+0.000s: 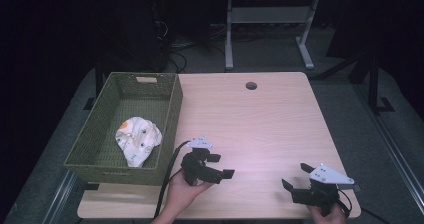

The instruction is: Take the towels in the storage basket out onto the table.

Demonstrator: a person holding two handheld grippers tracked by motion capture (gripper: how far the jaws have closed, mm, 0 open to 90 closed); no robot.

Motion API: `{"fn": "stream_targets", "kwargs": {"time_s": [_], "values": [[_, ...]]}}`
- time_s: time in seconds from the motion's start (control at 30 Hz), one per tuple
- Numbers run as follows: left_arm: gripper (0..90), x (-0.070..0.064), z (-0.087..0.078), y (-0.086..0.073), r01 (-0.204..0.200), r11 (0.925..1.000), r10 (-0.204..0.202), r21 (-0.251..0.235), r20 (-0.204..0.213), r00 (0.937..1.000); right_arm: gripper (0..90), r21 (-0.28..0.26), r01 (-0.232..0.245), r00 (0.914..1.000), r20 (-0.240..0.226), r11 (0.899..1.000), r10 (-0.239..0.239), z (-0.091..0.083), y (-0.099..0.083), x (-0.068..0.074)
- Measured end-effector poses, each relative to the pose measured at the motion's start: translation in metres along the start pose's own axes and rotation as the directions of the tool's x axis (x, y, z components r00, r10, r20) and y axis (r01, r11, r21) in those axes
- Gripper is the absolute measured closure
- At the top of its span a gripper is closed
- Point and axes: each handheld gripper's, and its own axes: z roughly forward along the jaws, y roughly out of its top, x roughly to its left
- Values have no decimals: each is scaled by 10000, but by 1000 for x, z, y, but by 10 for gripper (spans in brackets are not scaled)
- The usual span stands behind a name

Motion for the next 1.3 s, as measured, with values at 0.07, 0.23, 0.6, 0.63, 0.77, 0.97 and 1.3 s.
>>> {"fn": "stream_targets", "kwargs": {"time_s": [0.07, 0.23, 0.6, 0.63, 0.77, 0.97, 1.3], "values": [[194, 1, -3, 4, 50, 10000, -50, -49, -22, 10000, 138, -20, -34, 10000, 0, 10000, 34, 0, 0, -1], [201, 3, -7, 12, 39, 9999, -40, -131, -58, 10000, 138, 1, -65, 10000, 3, 10000, 65, -1, 0, -3], [194, 8, -15, 25, 303, 9991, -296, -303, 264, 9992, 138, -53, -43, 10000, 38, 10000, 44, -1, 0, -3], [194, 8, -15, 25, 303, 9991, -296, -303, 264, 9992, 138, -49, -43, 10000, 44, 10000, 43, -1, 0, -3], [191, 9, -24, 35, 231, 9988, -221, -428, 246, 9995, 138, -57, -38, 10000, 41, 10000, 38, -1, 0, -3], [189, 13, -38, 47, 246, 9982, -227, -551, 333, 9992, 138, -69, -24, 10000, 34, 10000, 24, -1, 0, -3], [174, 22, -61, 60, 646, 9948, -582, -783, 805, 9951, 138, -90, -34, 10000, 57, 10000, 35, -1, 0, -3]]}}
